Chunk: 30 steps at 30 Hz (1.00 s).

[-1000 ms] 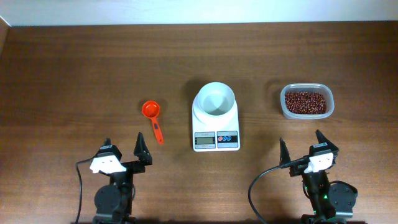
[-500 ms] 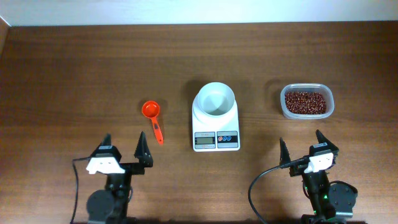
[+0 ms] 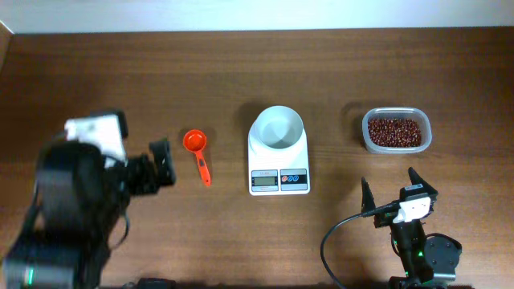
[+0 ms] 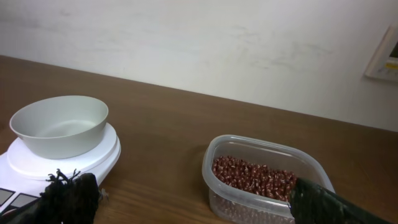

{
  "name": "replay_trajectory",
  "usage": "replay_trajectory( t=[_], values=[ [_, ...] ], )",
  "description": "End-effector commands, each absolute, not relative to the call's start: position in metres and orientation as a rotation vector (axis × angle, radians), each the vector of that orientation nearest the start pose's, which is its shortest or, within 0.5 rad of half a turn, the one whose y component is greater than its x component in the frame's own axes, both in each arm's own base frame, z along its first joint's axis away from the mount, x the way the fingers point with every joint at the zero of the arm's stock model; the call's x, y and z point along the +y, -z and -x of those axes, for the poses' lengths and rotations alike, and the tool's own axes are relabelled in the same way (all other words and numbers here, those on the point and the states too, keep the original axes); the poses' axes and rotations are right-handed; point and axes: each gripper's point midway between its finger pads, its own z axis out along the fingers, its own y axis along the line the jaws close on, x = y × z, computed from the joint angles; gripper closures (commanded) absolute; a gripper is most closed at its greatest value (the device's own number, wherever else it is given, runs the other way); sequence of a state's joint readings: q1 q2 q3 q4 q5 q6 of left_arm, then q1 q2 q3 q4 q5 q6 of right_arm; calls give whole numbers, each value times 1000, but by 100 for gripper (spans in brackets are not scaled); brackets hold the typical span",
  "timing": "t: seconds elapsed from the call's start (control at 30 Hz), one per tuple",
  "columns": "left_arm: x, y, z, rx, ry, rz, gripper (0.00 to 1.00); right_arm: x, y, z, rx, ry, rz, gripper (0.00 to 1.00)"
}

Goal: Scoop item into bowl and weigh 50g on scale
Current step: 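Reach the left gripper down over the red scoop handle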

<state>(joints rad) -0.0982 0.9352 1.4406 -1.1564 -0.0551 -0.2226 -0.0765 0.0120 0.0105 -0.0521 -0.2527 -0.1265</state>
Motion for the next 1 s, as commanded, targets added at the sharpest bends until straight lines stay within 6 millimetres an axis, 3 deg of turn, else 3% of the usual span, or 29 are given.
replay_trajectory(
  t=[0.0,0.2,0.23,0.27,0.33,0.37,0.53,0.6,0.63,0.67,0.73,0.83,0.97],
  values=[
    [-17,-329,-273,2395,83,154,1,26,-161,-243,1610,-63,230,1],
    [-28,-262,-325,2625,86,155,1,26,-161,-243,1610,-63,230,1],
    [-29,-251,-330,2661,80,157,28,26,-161,-243,1610,-63,230,1],
    [-30,-233,-336,2718,79,179,67,26,-161,-243,1610,-63,230,1],
    [-33,-206,-340,2812,96,248,98,26,-161,-243,1610,-63,230,1],
    [-35,-188,-340,2876,88,278,100,26,-161,-243,1610,-63,230,1],
    [-50,-120,-346,3088,32,236,97,26,-161,-243,1610,-63,230,1],
    [-51,-89,-345,3181,-10,231,79,26,-161,-243,1610,-63,231,1],
    [-51,-76,-344,3218,-24,233,76,26,-161,-243,1610,-63,231,1],
    [-51,-49,-341,3293,-52,238,62,26,-161,-243,1610,-63,230,1],
    [-51,-38,-342,3312,-60,240,54,26,-161,-243,1610,-63,230,1],
    [-51,-27,-344,3322,-63,241,52,26,-161,-243,1610,-63,230,1],
    [-52,-17,-347,3326,-66,241,37,26,-161,-243,1610,-63,230,1]
  ],
)
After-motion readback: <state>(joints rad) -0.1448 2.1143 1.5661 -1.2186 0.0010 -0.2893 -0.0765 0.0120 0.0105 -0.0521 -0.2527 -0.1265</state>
